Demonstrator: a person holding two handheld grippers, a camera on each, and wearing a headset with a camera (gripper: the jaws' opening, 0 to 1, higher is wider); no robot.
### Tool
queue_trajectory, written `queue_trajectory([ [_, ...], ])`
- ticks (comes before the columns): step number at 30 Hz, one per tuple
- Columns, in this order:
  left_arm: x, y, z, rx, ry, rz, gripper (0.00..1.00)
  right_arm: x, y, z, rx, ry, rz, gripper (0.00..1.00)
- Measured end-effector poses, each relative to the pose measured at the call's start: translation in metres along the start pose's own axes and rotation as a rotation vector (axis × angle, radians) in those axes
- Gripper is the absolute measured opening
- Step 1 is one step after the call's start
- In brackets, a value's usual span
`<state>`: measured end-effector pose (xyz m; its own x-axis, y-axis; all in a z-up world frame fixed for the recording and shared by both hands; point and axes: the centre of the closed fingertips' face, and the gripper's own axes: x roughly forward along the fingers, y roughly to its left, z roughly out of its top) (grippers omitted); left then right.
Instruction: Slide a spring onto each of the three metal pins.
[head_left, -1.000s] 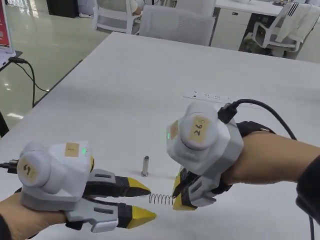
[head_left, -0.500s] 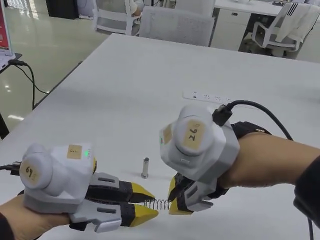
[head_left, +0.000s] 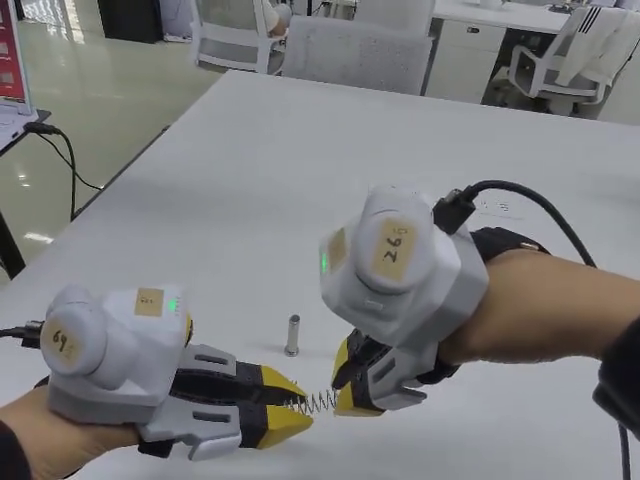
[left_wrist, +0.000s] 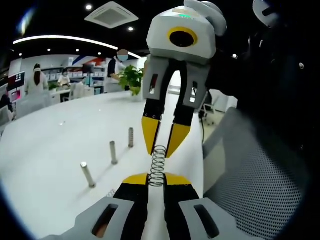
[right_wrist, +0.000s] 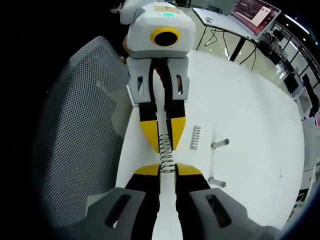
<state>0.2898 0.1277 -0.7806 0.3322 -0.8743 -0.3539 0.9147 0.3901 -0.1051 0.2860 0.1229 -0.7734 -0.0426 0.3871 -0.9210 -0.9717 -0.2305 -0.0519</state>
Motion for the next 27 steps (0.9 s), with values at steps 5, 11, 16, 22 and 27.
queue_trajectory([
  [5, 0.0, 0.0, -0.001, 0.003, 0.005, 0.004, 0.03, -0.006, 0.0, 0.009, -0.019, -0.017, -0.016, 0.07],
  [11, -0.001, 0.0, -0.001, 0.006, 0.008, 0.005, 0.03, -0.01, -0.001, 0.021, -0.038, -0.034, -0.028, 0.07],
  [16, -0.001, 0.0, 0.001, 0.009, 0.0, 0.006, 0.03, -0.014, 0.0, 0.03, -0.059, -0.049, -0.04, 0.07],
  [22, -0.001, -0.001, 0.004, 0.013, -0.012, 0.004, 0.03, -0.015, -0.002, 0.035, -0.061, -0.061, -0.045, 0.07],
  [27, -0.002, 0.0, 0.001, 0.019, -0.001, 0.006, 0.03, -0.014, -0.001, 0.031, -0.034, -0.053, -0.031, 0.08],
])
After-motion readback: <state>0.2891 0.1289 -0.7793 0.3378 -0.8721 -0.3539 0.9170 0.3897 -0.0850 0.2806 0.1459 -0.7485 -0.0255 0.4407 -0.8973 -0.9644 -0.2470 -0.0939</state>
